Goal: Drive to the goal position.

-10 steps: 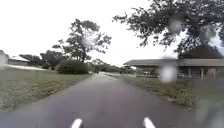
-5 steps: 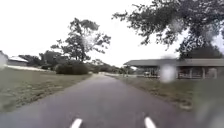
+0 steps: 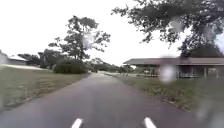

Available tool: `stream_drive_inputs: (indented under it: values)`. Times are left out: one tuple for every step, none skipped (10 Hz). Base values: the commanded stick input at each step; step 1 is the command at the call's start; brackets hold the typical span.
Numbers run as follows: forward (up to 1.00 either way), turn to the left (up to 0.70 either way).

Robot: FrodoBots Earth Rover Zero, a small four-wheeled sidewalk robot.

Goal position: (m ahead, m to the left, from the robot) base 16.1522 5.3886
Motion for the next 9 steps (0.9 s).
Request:
stream_drive_inputs:
  values:
    - [0.85, 0.00]
    - [0.85, 0.00]
    - [0.85, 0.00]
    - [0.85, 0.00]
    - [0.85, 0.00]
    - [0.85, 0.00]
    - [0.85, 0.00]
    - [0.85, 0.00]
    - [0.85, 0.00]
